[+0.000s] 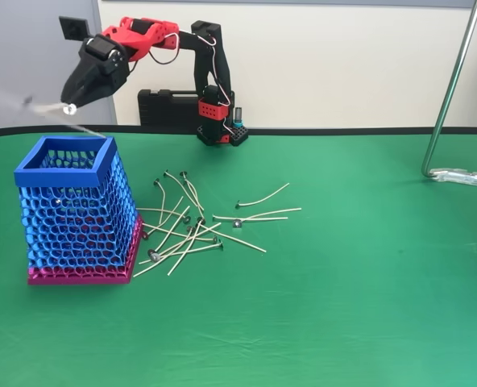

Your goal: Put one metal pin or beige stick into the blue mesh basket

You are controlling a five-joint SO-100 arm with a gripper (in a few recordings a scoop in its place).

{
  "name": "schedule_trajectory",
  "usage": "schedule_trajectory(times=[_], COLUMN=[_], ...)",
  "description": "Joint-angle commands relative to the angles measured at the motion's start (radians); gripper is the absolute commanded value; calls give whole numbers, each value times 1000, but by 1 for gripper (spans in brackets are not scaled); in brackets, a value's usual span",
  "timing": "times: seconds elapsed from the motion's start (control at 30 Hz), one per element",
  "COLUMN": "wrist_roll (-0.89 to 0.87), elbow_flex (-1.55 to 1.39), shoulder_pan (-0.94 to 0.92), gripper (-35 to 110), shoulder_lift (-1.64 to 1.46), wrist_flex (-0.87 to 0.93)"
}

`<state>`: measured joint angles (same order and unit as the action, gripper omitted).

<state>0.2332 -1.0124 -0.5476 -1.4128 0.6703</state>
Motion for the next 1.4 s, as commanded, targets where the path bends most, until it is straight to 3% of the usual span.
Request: schedule_trajectory(times=[0.0,0.43,0.67,0.9,1.37], wrist_roll=[-3,-11,-29,-46,-41], elbow_flex=[43,38,-43,-273,-805], shoulder_pan=[11,6,23,84,209], gripper=[20,26,18,1,1], shoulder_lift=[-12,-29,-103,-279,-681], wrist_flex=[-28,-61,-61,-92,-130])
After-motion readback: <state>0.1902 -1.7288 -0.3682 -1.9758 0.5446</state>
